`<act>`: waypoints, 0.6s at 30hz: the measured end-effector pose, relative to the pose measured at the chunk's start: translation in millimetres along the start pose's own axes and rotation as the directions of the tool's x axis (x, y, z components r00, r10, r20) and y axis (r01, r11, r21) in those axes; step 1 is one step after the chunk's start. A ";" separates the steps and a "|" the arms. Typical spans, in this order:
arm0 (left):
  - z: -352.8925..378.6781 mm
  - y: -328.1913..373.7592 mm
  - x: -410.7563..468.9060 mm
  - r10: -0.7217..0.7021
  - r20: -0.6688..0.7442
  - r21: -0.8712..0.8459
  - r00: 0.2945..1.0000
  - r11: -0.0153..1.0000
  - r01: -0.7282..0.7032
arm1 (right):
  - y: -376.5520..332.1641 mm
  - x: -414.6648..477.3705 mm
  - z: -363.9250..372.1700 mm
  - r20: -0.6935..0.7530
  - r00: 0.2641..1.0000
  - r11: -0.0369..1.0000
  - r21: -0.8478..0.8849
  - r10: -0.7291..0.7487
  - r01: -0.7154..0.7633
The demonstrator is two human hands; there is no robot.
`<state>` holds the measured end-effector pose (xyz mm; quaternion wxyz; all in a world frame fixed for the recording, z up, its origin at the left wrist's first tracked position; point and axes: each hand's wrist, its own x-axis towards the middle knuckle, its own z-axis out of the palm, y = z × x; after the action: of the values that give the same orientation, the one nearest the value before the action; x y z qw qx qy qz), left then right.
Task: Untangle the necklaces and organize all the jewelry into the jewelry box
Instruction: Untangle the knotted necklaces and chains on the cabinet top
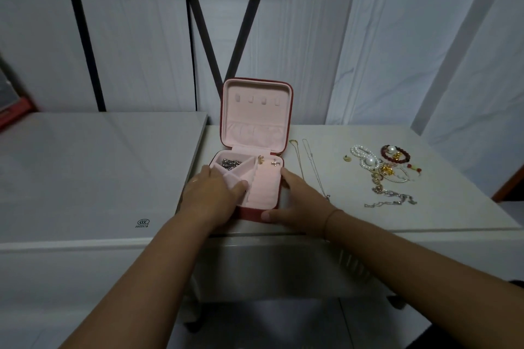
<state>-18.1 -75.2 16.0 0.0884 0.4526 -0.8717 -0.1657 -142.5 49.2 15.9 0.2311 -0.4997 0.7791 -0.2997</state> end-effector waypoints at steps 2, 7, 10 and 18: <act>3.5 3.2 -4.1 0.001 0.007 -0.007 1.000 1.000 -0.001 | 1.0 -0.4 -6.5 0.020 1.000 1.000 -0.024 -0.002 0.003; 10.1 5.6 -6.3 0.007 0.008 -0.047 1.000 0.999 -0.007 | 3.0 2.1 -19.5 0.045 0.999 0.998 -0.062 -0.016 0.019; 14.2 6.3 -5.1 0.011 0.023 -0.042 1.000 0.999 -0.010 | 5.7 4.7 -23.1 0.046 0.999 0.996 -0.079 -0.027 0.031; 18.0 4.8 2.0 -0.003 0.013 -0.076 1.000 0.997 0.004 | 14.0 11.7 -15.6 -0.022 0.999 0.999 -0.045 -0.029 0.028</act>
<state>-28.3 -70.5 1.0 0.0996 0.4495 -0.8645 -0.2016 -166.3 46.7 16.5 0.2068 -0.5125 0.7810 -0.2911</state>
